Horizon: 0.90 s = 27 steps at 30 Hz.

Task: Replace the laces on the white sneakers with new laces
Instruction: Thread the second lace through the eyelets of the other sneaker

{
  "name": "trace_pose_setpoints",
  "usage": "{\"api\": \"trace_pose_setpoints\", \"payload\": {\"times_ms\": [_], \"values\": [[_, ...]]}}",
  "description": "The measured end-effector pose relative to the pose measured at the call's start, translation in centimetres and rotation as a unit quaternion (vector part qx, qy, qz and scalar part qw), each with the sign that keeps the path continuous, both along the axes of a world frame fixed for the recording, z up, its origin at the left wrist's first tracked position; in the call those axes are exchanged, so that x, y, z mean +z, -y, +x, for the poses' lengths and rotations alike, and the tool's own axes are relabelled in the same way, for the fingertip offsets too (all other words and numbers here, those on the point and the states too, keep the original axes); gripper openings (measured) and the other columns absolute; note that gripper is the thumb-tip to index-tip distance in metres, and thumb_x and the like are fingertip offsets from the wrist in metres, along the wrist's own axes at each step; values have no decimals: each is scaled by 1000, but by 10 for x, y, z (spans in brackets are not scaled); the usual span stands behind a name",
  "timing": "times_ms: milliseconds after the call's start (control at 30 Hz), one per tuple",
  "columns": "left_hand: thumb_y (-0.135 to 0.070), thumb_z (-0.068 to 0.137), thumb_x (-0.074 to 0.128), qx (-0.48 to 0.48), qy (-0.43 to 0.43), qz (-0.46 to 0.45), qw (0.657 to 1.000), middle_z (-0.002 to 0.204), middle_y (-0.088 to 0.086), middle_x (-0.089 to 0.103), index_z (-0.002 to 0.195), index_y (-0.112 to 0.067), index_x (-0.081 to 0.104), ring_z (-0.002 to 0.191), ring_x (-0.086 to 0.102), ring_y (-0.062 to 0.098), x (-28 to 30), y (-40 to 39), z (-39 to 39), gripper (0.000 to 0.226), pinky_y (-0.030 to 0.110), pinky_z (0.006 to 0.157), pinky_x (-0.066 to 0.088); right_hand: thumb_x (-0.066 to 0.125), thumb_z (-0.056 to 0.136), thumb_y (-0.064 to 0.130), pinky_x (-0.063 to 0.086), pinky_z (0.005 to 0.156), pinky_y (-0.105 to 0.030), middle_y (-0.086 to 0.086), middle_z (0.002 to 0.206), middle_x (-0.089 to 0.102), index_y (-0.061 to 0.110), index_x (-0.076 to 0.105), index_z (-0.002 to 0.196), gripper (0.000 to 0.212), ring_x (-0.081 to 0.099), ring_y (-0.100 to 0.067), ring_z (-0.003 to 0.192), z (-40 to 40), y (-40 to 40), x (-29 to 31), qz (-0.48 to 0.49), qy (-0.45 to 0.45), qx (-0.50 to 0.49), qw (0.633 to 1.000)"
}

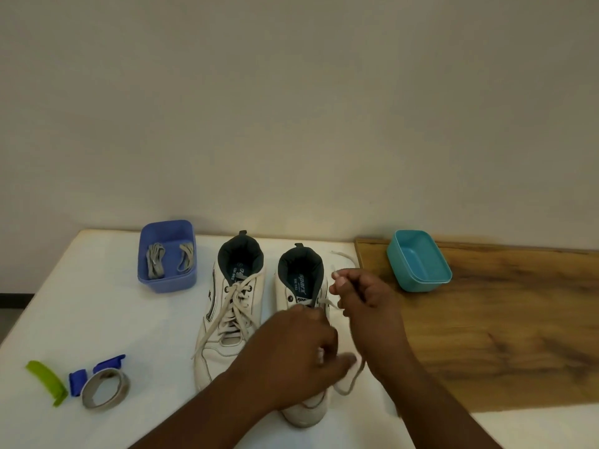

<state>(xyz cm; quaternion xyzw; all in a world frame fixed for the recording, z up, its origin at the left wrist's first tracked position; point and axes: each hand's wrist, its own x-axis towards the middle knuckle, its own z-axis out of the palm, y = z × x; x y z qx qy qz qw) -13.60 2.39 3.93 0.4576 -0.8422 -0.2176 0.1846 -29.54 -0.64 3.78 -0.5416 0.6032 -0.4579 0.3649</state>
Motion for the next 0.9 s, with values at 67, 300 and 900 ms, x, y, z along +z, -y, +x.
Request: {"api": "trace_pose_setpoints", "payload": {"times_ms": [67, 300, 900], "values": [[-57, 94, 42, 81, -35, -2, 996, 81, -12, 48, 75, -31, 55, 74, 49, 3, 0, 7, 6, 35, 26, 68, 46, 59, 102, 20, 48, 68, -15, 12, 85, 69, 25, 70, 99, 13, 65, -7, 81, 5, 0, -3, -52, -122, 45, 990], [-41, 100, 51, 258, -158, 26, 953, 87, -26, 57, 125, -42, 50, 75, 61, -6, -10, 26, 37, 25, 12, 71, 47, 55, 103, 28, 49, 78, -17, 16, 91, 64, 27, 68, 104, 13, 62, -4, 89, 25, 3, -11, -64, -205, 103, 971], [-34, 98, 56, 264, -122, 34, 956, 85, -20, 60, 104, -33, 63, 76, 58, -3, -22, 25, 44, 10, 12, 70, 42, 62, 94, 35, 46, 94, -42, 2, 122, 60, 31, 73, 101, 13, 50, -23, 119, 18, 13, -19, -126, -413, 8, 902]]}}
